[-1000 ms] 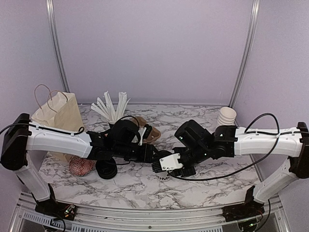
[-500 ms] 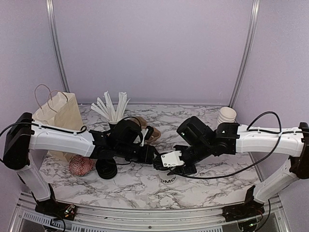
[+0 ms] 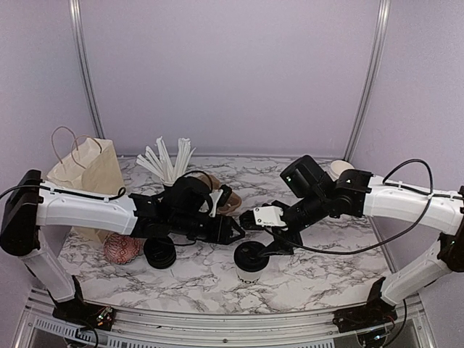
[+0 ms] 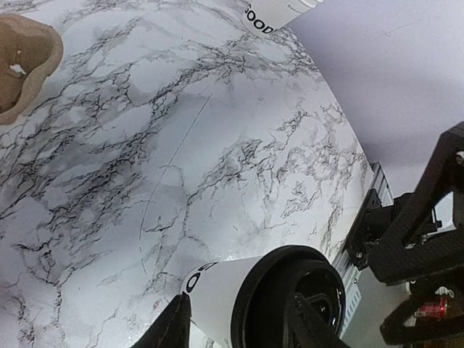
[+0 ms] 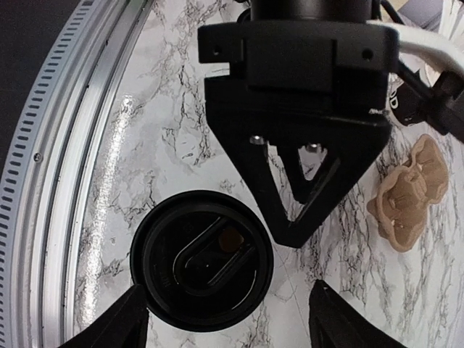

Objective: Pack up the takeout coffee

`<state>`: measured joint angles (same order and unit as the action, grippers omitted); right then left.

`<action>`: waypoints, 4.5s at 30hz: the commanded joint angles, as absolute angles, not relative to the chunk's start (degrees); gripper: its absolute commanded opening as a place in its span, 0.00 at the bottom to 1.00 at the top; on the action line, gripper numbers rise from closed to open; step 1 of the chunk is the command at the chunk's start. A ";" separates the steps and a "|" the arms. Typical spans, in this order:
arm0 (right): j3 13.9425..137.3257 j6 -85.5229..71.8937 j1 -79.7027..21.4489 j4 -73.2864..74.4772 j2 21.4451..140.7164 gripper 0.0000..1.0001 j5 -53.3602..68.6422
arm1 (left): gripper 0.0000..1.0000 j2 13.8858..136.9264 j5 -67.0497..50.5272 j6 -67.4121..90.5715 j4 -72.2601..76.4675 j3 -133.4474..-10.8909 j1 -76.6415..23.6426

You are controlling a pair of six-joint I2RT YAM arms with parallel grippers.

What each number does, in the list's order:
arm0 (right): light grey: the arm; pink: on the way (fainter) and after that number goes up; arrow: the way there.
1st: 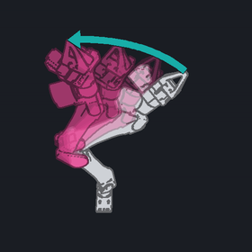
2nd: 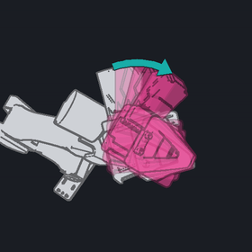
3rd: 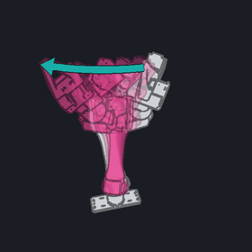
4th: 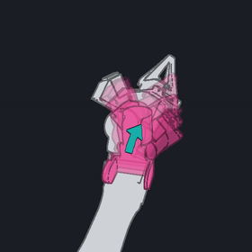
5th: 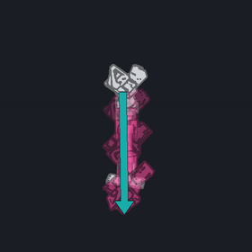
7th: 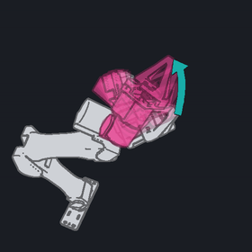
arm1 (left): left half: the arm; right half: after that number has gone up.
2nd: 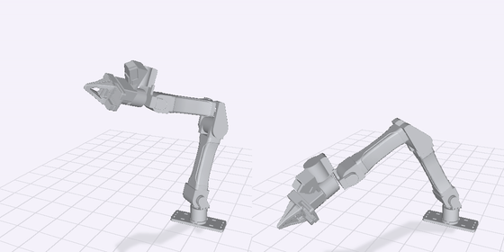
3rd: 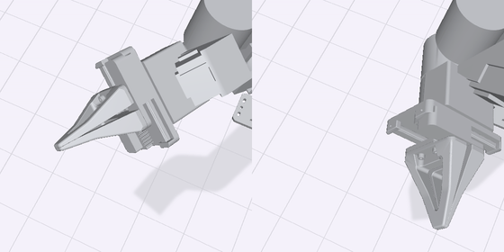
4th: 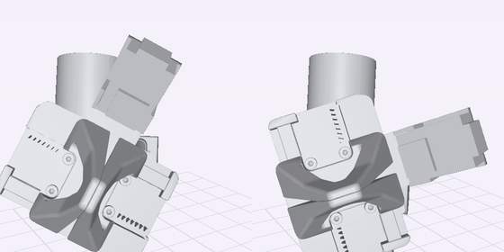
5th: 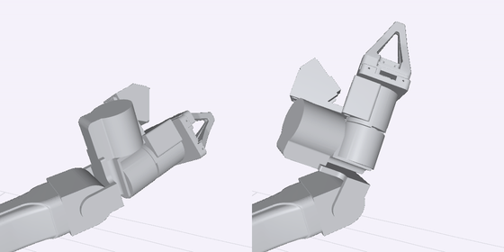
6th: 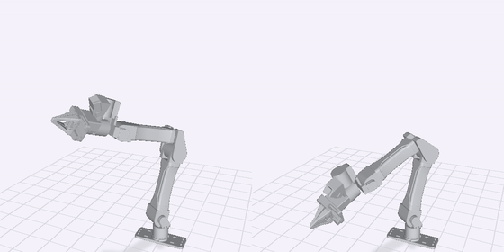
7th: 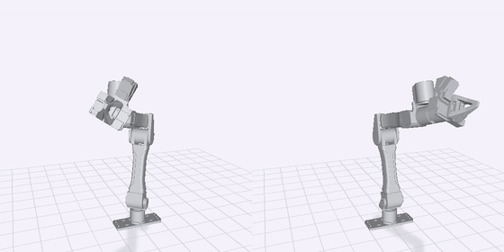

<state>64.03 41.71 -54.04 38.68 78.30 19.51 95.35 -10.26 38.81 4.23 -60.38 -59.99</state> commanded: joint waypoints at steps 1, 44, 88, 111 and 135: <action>66.01 39.61 -53.26 39.68 78.82 0.79 22.52 | 0.48 89.40 -3.27 37.01 2.69 -60.73 -60.21; 73.92 40.33 -45.84 41.66 89.21 0.71 20.35 | 0.50 83.30 8.47 39.91 1.76 -54.23 -57.48; 113.51 21.06 -18.02 39.87 123.94 0.90 12.72 | 0.50 88.06 -1.18 30.67 -6.66 -60.58 -58.89; 93.09 24.59 -14.86 43.39 91.75 0.79 3.51 | 0.56 86.19 6.47 14.04 -2.40 -64.73 -59.24; 88.11 24.58 -5.92 53.30 93.73 0.39 3.25 | 0.49 89.30 2.41 16.17 -1.15 -64.48 -59.15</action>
<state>88.29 24.49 -6.09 52.86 92.44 2.20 89.45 3.22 15.62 -2.83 -64.77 -58.98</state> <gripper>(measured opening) 0.407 0.495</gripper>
